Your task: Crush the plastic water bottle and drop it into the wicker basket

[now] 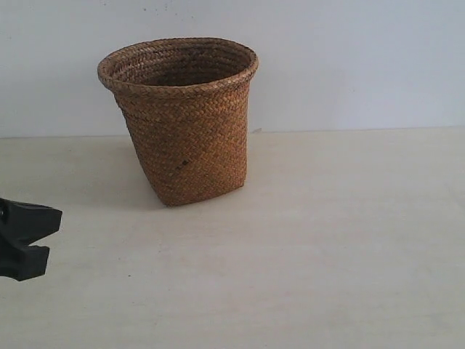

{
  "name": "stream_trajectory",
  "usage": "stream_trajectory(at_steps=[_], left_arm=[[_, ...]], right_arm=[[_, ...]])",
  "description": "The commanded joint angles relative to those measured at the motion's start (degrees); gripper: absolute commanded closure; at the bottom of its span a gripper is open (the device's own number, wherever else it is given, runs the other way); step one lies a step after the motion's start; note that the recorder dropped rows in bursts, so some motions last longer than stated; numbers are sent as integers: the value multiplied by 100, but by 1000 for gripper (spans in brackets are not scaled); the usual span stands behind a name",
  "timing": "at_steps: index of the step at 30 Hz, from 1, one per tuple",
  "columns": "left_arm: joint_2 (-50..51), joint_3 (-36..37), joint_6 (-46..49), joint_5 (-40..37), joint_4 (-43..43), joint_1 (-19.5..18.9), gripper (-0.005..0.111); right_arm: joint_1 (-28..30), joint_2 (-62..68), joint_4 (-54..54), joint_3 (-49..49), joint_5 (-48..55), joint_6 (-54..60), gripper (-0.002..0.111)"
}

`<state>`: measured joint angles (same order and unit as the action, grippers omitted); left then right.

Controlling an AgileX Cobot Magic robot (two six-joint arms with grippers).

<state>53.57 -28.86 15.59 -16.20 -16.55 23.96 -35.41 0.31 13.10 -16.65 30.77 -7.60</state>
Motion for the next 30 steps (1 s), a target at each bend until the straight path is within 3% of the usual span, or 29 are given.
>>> stream_trajectory(at_steps=[1, 9, 14, 17, 23, 30], left_arm=[[-52, 32, 120, -1, 749, -8, 103], [-211, 32, 120, -24, 836, -8, 103], [-1162, 32, 120, 19, 685, -35, 103], [-1896, 32, 120, 121, 736, -319, 103], [-3048, 524, 164, 1197, 739, -1186, 103], [-4148, 1796, -283, 1493, 729, -1538, 103]], right_arm=[[-6, -31, 9, 15, -71, 44, 108], [-6, -31, 9, 15, -71, 44, 108], [-6, -31, 9, 15, -71, 44, 108], [-6, -31, 9, 15, -71, 44, 108], [-6, -31, 9, 15, -71, 44, 108], [-6, -31, 9, 15, -71, 44, 108]])
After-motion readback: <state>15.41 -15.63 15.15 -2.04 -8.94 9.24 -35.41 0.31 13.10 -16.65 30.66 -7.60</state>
